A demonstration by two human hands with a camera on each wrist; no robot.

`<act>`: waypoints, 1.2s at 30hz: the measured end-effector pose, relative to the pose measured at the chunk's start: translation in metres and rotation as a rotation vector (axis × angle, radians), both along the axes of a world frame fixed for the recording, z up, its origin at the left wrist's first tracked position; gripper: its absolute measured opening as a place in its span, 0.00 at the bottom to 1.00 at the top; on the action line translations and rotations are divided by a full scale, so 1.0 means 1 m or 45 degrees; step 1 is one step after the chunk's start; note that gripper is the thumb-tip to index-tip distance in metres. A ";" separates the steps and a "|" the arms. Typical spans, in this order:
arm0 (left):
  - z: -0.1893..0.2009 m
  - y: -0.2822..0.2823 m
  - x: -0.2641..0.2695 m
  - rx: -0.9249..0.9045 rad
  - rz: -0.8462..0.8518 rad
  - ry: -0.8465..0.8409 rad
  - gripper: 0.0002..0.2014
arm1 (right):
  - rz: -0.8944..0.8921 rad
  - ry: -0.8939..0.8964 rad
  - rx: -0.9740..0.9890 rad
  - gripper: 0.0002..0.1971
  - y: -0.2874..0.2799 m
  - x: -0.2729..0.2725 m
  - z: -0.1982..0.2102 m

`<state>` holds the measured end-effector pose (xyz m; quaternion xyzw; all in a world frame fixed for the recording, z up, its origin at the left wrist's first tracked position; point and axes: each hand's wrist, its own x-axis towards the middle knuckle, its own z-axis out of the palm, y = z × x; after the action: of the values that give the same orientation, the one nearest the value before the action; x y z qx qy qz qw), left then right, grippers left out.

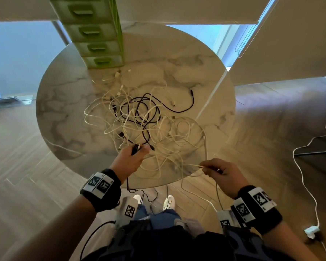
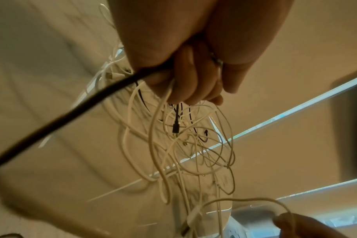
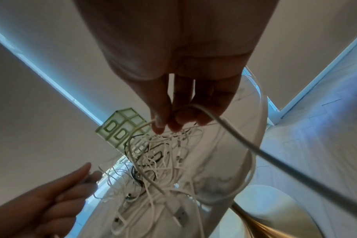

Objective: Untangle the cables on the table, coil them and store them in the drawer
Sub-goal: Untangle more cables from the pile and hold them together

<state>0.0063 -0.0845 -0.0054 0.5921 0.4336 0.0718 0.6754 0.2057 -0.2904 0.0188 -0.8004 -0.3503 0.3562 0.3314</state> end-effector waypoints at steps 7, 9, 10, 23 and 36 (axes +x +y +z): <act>0.012 -0.017 -0.006 -0.289 0.187 -0.322 0.19 | -0.015 -0.095 -0.276 0.11 0.024 -0.012 -0.023; 0.018 -0.023 -0.002 -0.337 0.138 -0.374 0.20 | 0.027 -0.139 -0.404 0.17 0.043 -0.019 -0.034; 0.020 -0.026 -0.001 -0.349 0.117 -0.388 0.21 | 0.051 -0.138 -0.453 0.19 0.051 -0.023 -0.040; 0.003 -0.047 0.014 0.320 0.013 0.016 0.06 | 0.241 -0.230 -0.090 0.09 0.059 -0.011 -0.030; -0.012 -0.038 0.045 0.579 -0.294 0.259 0.15 | 0.117 0.642 -0.184 0.12 0.014 0.028 0.017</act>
<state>0.0518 -0.1224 -0.0171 0.7783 0.4015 0.0299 0.4818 0.2340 -0.2764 0.0358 -0.6911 -0.2663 0.5832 0.3337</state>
